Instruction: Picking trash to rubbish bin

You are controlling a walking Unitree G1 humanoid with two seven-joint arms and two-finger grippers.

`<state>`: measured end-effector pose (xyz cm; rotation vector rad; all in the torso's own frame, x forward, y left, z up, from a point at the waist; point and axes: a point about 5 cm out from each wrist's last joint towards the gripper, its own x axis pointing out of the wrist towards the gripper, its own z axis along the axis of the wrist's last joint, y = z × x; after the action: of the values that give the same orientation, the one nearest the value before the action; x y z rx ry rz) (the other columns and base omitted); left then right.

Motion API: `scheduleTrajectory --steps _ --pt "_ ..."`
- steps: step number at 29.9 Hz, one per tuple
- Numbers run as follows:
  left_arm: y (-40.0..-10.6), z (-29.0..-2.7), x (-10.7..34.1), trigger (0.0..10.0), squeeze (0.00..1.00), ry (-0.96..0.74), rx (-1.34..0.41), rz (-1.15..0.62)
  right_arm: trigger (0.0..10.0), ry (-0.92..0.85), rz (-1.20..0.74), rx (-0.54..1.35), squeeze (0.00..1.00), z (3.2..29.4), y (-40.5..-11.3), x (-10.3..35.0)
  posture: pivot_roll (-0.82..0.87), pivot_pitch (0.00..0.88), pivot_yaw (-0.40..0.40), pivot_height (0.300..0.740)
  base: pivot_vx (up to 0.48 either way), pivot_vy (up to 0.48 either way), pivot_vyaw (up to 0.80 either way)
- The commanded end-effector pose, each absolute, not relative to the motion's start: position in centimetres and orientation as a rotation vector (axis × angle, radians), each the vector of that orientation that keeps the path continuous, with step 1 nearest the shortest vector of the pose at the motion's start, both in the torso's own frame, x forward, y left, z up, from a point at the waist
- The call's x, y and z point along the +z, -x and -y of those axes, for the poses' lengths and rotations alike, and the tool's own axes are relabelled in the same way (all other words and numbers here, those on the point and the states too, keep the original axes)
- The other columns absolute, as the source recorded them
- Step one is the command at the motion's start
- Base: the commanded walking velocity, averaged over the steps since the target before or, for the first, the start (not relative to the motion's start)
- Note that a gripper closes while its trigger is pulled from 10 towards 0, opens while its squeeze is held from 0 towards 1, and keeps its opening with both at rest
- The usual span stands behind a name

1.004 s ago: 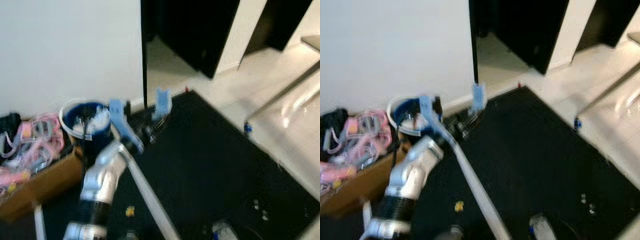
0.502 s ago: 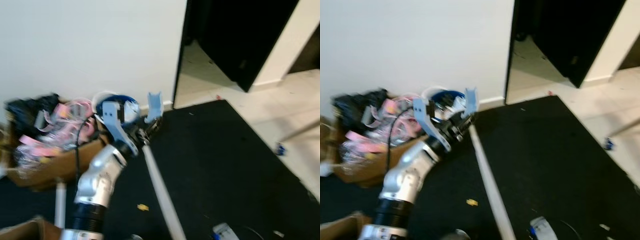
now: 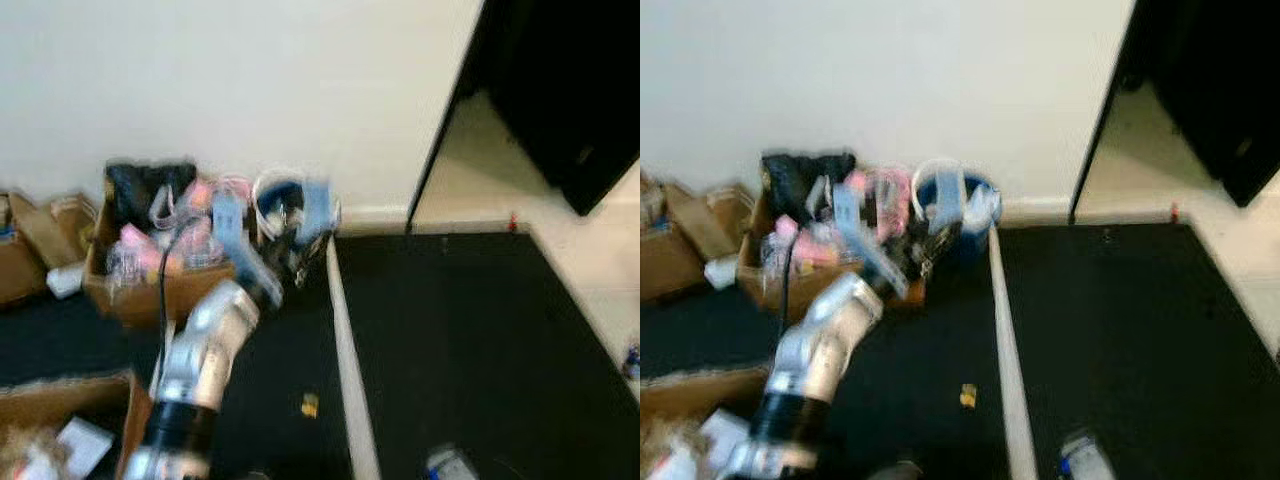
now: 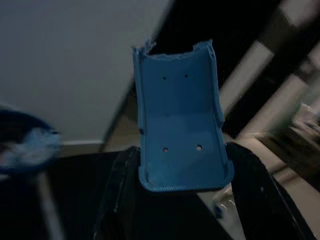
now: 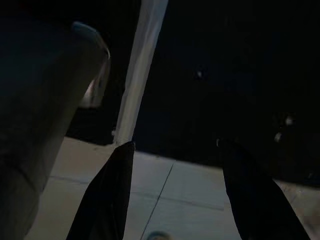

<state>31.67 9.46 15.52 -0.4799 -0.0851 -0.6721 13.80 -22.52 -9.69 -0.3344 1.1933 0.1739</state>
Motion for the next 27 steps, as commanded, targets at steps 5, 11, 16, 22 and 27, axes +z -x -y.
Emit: scheduleTrajectory --steps 5,11,16,22,27 --pt "-32.9 -12.0 14.2 10.0 0.0 0.437 -0.42 0.049 10.0 0.344 -1.22 0.192 0.0 22.1 -13.1 -10.0 0.06 0.083 -0.015 0.74 0.0 0.0 0.69" --pt "-32.8 -14.4 12.3 10.0 0.0 0.381 -0.196 -0.018 10.0 0.336 -1.232 0.202 0.0 21.3 -12.1 -10.5 0.07 0.085 -0.012 0.74 0.0 0.0 0.69" --pt "-32.1 -18.9 10.4 10.0 0.0 0.349 0.239 -0.091 10.0 0.333 -1.242 0.205 0.0 21.2 -11.7 -10.6 0.08 0.092 -0.007 0.74 0.0 0.0 0.69" --pt "-30.3 -22.0 8.0 10.0 0.0 0.482 0.552 -0.184 10.0 0.331 -1.247 0.205 0.0 21.2 -11.5 -10.7 0.08 0.092 -0.007 0.74 0.0 0.0 0.69" --pt "-29.3 -22.6 5.8 10.0 0.0 0.63 0.671 -0.282 10.0 0.333 -1.243 0.204 0.0 21.1 -11.7 -10.6 0.08 0.092 -0.007 0.74 0.0 0.0 0.69"
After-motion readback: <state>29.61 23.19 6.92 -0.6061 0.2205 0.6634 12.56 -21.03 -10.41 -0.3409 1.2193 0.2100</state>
